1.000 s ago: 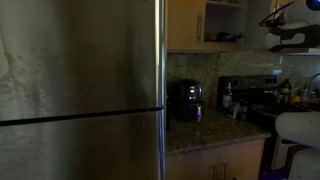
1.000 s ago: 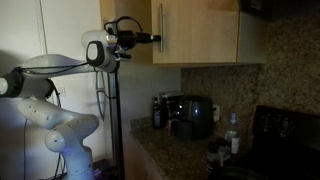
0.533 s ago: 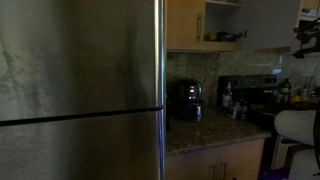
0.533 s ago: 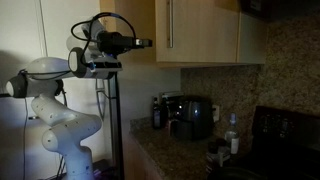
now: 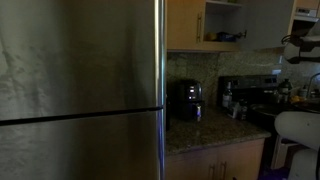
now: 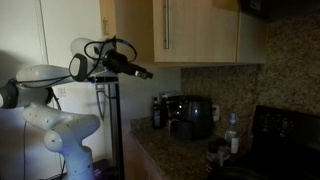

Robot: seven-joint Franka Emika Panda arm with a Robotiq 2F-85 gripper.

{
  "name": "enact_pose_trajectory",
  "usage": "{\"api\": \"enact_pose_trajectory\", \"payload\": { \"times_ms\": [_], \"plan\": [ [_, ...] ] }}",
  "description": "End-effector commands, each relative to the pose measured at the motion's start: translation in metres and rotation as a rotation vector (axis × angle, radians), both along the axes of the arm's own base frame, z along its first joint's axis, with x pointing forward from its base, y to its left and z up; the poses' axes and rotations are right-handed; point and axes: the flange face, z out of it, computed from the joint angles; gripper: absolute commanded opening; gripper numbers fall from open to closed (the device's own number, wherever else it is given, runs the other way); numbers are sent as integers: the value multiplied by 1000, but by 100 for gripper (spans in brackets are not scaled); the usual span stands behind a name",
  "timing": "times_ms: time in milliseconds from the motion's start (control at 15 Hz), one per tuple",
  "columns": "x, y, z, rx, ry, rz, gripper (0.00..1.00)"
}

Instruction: Open the right door of the cabinet above the air fryer

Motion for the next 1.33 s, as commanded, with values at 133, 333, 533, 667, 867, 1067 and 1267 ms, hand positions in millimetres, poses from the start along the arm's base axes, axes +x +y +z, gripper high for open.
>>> {"api": "enact_pose_trajectory", "payload": {
  "times_ms": [133, 333, 533, 667, 867, 1067, 1267],
  "plan": [
    [17, 106, -21, 163, 161, 218, 98],
    [33, 118, -14, 146, 133, 251, 100],
    [37, 128, -13, 149, 124, 276, 100],
    [30, 74, 7, 50, 24, 225, 100],
    [18, 31, 38, -14, -165, 147, 100],
    [5, -29, 63, -55, -356, 80, 100],
    [4, -80, 83, -55, -489, 43, 100]
  ]
}}
